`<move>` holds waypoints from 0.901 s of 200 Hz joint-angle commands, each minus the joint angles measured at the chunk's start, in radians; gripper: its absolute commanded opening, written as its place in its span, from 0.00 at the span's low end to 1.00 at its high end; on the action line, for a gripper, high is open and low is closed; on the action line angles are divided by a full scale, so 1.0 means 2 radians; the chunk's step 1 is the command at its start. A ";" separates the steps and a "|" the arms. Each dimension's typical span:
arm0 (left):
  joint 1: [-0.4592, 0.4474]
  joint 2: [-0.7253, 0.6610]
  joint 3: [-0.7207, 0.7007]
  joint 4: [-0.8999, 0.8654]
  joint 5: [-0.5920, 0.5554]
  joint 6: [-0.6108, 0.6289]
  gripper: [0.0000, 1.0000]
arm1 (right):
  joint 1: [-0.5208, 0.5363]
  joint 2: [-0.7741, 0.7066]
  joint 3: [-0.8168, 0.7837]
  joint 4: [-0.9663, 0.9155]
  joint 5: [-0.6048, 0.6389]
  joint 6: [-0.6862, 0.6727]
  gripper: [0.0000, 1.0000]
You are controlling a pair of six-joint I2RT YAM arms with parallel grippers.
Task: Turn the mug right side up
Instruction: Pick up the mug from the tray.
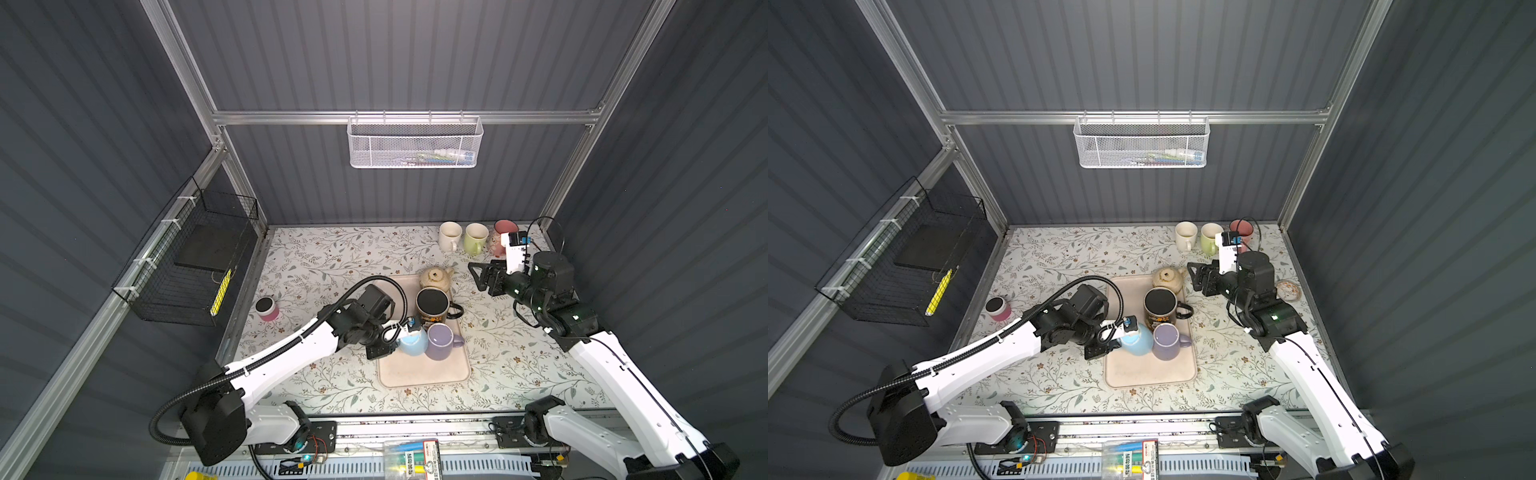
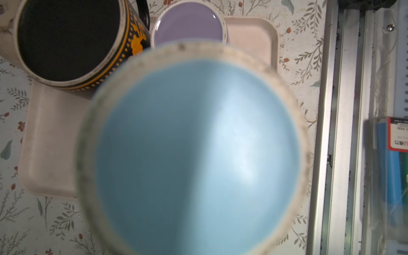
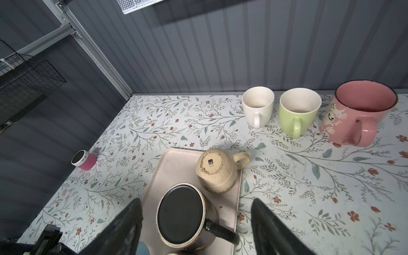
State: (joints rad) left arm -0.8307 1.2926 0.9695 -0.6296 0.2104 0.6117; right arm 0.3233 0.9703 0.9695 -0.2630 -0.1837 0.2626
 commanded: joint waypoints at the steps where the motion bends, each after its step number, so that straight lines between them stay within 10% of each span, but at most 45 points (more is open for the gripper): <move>1: -0.002 -0.028 -0.003 0.044 0.017 -0.018 0.00 | 0.001 -0.007 -0.008 0.017 -0.019 0.008 0.77; 94: 0.039 -0.086 0.050 0.078 0.133 -0.089 0.00 | -0.025 -0.011 -0.032 0.060 -0.115 0.043 0.78; 180: 0.104 -0.022 0.072 0.333 0.260 -0.259 0.00 | -0.143 -0.004 -0.189 0.378 -0.298 0.254 0.78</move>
State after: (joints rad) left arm -0.6281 1.2083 1.0615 -0.2459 0.6220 0.2512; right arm 0.0452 0.9474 0.6415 0.2085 -0.6495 0.6182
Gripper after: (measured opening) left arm 0.157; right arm 0.777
